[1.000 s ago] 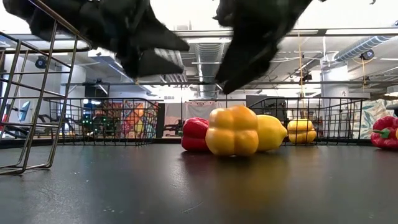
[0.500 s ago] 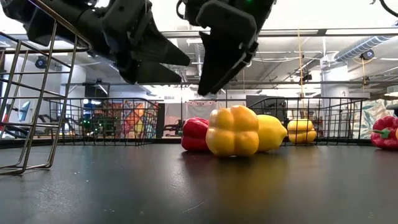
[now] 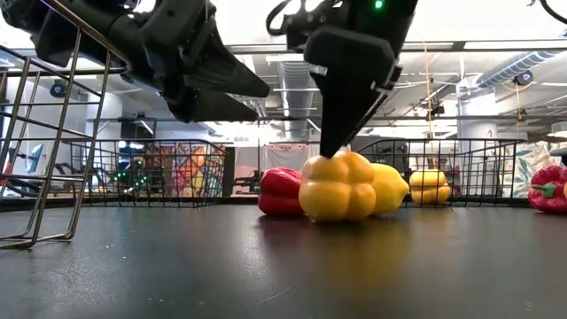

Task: Sort produce into baskets
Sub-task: Put the yellow bell pepper into the right black wire basket

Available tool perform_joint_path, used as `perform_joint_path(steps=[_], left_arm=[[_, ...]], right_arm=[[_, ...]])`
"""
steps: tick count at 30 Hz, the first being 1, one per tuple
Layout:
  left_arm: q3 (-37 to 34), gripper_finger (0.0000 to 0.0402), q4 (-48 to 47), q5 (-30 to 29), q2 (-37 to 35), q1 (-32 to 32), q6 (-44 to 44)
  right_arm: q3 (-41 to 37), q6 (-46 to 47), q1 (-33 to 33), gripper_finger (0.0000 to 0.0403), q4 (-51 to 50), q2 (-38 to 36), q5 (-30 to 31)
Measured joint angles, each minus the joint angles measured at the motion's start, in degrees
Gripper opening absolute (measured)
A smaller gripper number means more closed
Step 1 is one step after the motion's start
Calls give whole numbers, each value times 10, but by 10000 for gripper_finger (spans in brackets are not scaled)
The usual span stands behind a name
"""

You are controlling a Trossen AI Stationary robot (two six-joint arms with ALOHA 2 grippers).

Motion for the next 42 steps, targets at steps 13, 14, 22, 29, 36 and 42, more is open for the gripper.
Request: perform_joint_path(steps=[13, 14, 22, 29, 36, 42], left_arm=[[0, 375, -8, 0, 2, -1, -15], [0, 375, -9, 0, 2, -2, -17], [0, 375, -9, 1, 3, -3, -22], [0, 375, -9, 1, 3, -3, -24], [0, 375, -9, 0, 3, -3, -22], [0, 375, -9, 0, 3, -3, -22]], right_arm=[[-4, 168, 24, 372, -81, -44, 18], [-5, 186, 30, 372, -80, -46, 32], [-13, 232, 32, 372, 7, -33, 65], [-18, 376, 18, 373, 15, -28, 69], [-31, 400, 12, 373, 16, -16, 70], [-31, 372, 13, 373, 76, 22, 66]])
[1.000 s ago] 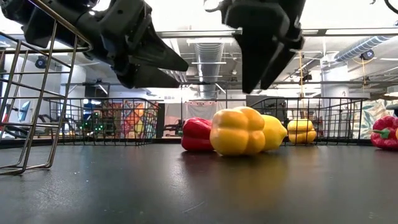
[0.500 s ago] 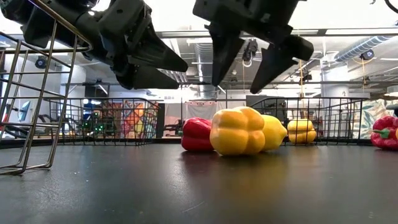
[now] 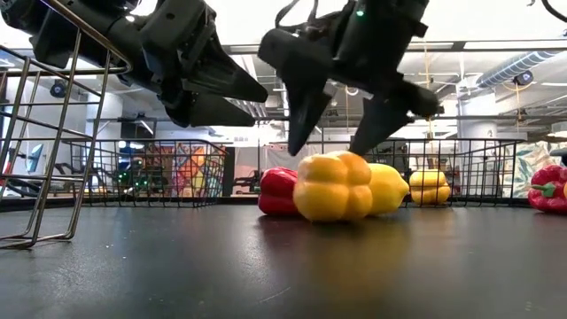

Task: Sort produce into baskets
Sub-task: Put the yellow bell pepper into the right black wire basket

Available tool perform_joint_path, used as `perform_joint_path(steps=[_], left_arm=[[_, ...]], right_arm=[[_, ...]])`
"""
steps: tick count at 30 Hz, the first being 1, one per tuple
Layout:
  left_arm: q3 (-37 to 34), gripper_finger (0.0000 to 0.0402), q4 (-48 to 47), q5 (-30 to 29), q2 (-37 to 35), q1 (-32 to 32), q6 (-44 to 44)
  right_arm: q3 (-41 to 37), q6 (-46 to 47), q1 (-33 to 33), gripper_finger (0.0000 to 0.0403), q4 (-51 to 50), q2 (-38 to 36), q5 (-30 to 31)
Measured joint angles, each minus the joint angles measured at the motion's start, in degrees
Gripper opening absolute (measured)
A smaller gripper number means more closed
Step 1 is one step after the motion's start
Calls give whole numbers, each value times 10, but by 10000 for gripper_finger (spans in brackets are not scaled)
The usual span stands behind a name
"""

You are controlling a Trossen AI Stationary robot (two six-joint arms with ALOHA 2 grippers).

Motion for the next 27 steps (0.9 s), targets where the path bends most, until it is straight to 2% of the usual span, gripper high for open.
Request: perform_joint_path(steps=[4, 13, 20, 27], left_arm=[[0, 375, 0, 0, 0, -1, 0], [0, 375, 0, 0, 0, -1, 0], [0, 375, 0, 0, 0, -1, 0], [0, 375, 0, -1, 0, -1, 0]], right_arm=[[0, 0, -7, 373, -10, 27, -8], [0, -2, -20, 373, 14, 35, -25], [0, -106, -35, 371, 75, 56, -54], [1, -131, -34, 318, 90, 70, -58]])
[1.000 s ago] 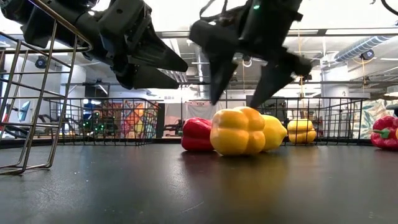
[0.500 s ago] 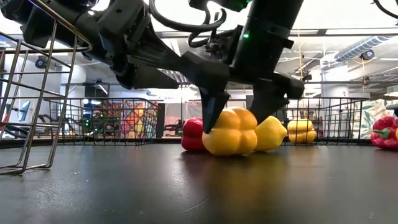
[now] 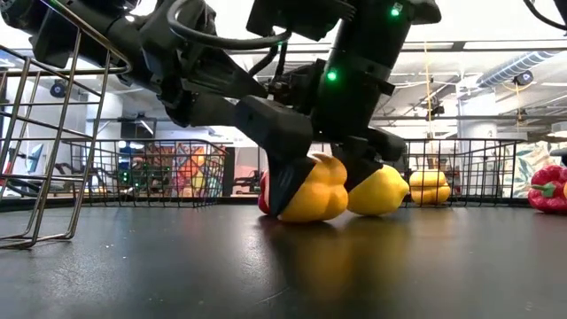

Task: Sort produce into baskets
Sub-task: Put the yellow bell pepper into the right black wire basket

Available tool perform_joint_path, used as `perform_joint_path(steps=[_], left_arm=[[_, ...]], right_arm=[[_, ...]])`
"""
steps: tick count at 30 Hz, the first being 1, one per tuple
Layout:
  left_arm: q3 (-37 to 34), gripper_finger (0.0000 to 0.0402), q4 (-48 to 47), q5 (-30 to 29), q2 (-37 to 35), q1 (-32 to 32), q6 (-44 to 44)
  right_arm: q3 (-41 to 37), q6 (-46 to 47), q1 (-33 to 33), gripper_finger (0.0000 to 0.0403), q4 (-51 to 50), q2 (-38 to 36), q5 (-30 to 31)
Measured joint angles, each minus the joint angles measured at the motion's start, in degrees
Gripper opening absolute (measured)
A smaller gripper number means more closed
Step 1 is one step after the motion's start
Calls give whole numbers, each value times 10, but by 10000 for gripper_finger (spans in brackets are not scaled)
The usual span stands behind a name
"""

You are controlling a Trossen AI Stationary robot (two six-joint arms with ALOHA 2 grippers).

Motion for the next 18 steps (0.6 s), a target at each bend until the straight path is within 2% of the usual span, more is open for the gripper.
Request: perform_joint_path(steps=[5, 11, 15, 18], left_arm=[[0, 375, -5, 0, 0, 0, 2], [0, 375, -20, 0, 0, -6, 2], [1, 375, -15, -1, 0, -6, 2], [1, 375, -8, 0, 0, -6, 2]], right_arm=[[-1, -24, 0, 315, -28, -26, -10], [-1, -31, 2, 315, -143, -122, 2], [-1, -12, -1, 319, -240, -200, 50], [0, 28, -29, 317, -340, -254, 90]])
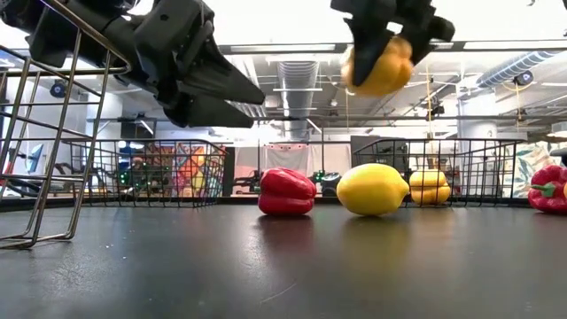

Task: Sort produce into baskets
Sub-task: Put the yellow bell pepper into the right black wire basket

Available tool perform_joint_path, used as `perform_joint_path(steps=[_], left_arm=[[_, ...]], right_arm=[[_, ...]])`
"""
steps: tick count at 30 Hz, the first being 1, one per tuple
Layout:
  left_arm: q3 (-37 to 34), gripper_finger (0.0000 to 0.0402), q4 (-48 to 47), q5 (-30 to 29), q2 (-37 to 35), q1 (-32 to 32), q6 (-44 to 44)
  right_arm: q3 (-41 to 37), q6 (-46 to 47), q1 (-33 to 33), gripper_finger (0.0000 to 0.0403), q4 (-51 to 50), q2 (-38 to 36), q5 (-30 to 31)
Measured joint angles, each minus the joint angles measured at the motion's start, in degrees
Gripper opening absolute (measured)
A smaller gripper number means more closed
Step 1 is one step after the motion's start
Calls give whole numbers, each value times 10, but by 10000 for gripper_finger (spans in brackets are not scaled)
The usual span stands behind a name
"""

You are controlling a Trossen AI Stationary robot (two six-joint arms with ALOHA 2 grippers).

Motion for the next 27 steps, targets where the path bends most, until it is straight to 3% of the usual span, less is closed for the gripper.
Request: perform_joint_path(steps=[5, 11, 18, 21, 27], left_arm=[[0, 375, 11, 0, 0, 0, 0], [0, 375, 13, 0, 0, 0, 0], [0, 375, 9, 0, 0, 0, 0], [0, 375, 5, 0, 0, 0, 1], [0, 375, 3, 0, 0, 0, 5]], right_arm=[[-7, 12, -88, 317, -94, -60, 33], [-38, -48, -275, 317, -92, -94, 28], [-123, -101, -493, 318, -32, -115, -30], [-168, -121, -540, 318, 10, -117, -60], [-244, -140, -571, 317, 76, -115, -64]])
